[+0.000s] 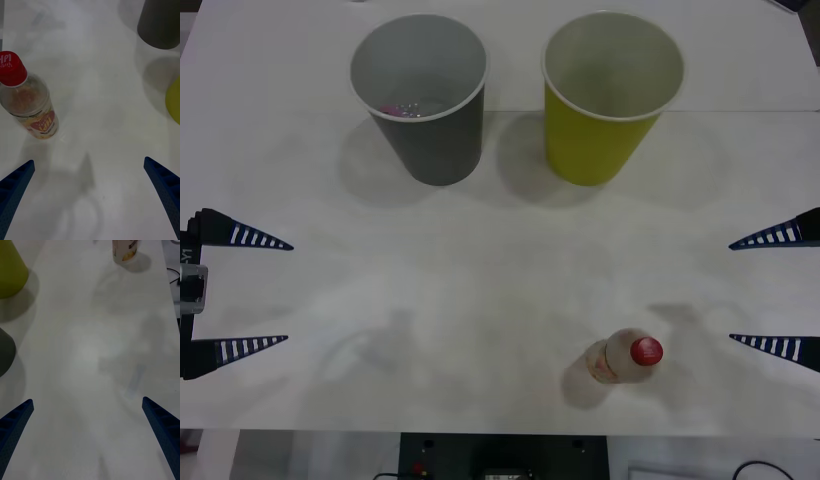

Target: Put the can into the green bin and the plastic bottle into the gray bin

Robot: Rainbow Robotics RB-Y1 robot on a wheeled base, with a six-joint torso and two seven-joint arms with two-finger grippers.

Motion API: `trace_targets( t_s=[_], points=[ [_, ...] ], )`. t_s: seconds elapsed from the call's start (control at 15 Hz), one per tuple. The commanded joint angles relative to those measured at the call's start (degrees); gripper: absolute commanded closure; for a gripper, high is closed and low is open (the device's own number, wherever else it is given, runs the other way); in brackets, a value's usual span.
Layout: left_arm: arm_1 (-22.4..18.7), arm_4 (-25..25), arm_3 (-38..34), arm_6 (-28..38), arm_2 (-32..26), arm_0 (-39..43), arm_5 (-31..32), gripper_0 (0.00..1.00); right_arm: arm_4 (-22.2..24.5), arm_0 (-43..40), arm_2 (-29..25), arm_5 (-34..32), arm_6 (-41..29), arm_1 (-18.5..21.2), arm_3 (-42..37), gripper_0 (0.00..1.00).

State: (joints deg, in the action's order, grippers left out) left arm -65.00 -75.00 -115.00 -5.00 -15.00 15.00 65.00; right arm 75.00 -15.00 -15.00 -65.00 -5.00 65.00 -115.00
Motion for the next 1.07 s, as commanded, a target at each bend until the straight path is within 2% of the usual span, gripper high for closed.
trace_targets(
  t_s=[0.07, 0.27, 0.73, 1.07],
  points=[
    [0.00, 0.00, 0.00, 0.00, 0.00, 0.00, 0.00, 0.00, 0.00, 0.00, 0.00, 0.00, 0.00, 0.00, 0.00, 0.00],
    [0.00, 0.00, 0.00, 0.00, 0.00, 0.00, 0.00, 0.00, -3.11, -0.56, 0.50, 0.40, 0.25, 0.39, 0.30, 0.00],
    [0.00, 0.00, 0.00, 0.00, 0.00, 0.00, 0.00, 0.00, -3.19, -0.47, 0.67, -2.15, 4.03, 0.48, 2.41, 0.00],
    [0.00, 0.00, 0.00, 0.00, 0.00, 0.00, 0.00, 0.00, -3.72, 1.73, 4.45, -2.41, 12.82, -1.19, 6.02, 0.00]
  ],
)
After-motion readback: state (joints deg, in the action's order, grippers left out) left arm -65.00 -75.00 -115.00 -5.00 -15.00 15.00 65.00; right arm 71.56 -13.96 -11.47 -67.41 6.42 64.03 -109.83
